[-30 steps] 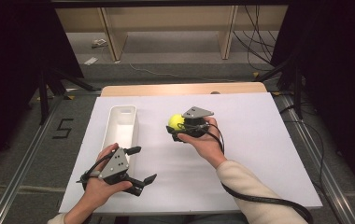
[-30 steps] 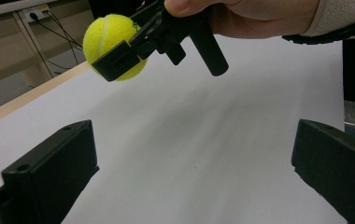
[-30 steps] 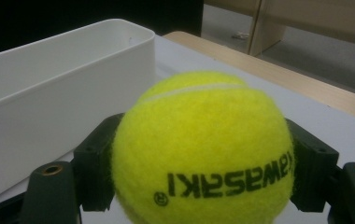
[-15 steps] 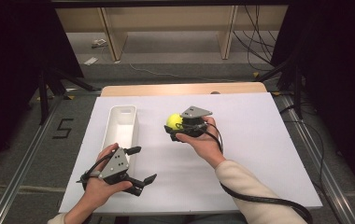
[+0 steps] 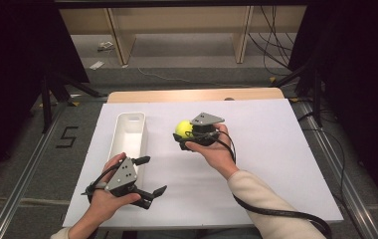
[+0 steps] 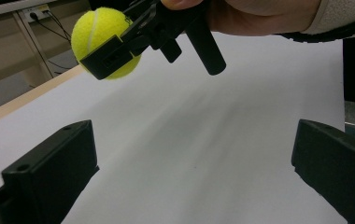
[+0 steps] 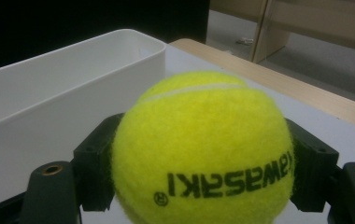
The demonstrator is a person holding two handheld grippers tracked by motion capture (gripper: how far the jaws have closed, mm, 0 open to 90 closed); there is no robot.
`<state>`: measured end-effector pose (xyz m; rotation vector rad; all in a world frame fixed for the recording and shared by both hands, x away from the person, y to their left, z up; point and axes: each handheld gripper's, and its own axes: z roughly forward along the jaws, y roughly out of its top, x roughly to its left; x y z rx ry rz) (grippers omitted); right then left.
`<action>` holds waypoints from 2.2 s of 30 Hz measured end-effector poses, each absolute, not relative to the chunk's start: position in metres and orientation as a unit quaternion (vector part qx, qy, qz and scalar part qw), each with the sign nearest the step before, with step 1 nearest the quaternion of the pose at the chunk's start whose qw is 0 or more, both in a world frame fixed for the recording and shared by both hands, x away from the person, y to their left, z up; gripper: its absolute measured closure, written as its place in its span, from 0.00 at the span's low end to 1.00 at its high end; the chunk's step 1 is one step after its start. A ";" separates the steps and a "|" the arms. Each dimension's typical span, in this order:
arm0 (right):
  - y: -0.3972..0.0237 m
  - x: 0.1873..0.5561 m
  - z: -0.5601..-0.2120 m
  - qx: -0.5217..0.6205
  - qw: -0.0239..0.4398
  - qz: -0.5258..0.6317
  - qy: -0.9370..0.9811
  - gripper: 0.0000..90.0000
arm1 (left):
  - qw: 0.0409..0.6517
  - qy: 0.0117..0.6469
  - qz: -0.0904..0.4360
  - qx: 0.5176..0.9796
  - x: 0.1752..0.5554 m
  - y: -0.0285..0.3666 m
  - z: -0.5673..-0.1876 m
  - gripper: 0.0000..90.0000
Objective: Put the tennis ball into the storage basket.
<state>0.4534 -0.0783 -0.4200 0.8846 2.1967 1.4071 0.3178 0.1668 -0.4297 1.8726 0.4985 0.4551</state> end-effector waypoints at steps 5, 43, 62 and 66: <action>-0.077 0.454 -0.420 0.315 0.193 0.501 0.783 0.29 | 0.545 0.210 0.191 0.789 0.318 0.167 -0.430 0.00; -0.065 0.455 -0.418 0.315 0.178 0.504 0.784 0.29 | 0.544 0.210 0.188 0.790 0.318 0.166 -0.431 0.00; -0.057 0.456 -0.419 0.314 0.177 0.504 0.785 0.29 | 0.545 0.207 0.186 0.791 0.317 0.167 -0.431 0.00; -0.058 0.457 -0.418 0.315 0.178 0.506 0.783 0.29 | 0.545 0.207 0.186 0.791 0.318 0.166 -0.431 0.00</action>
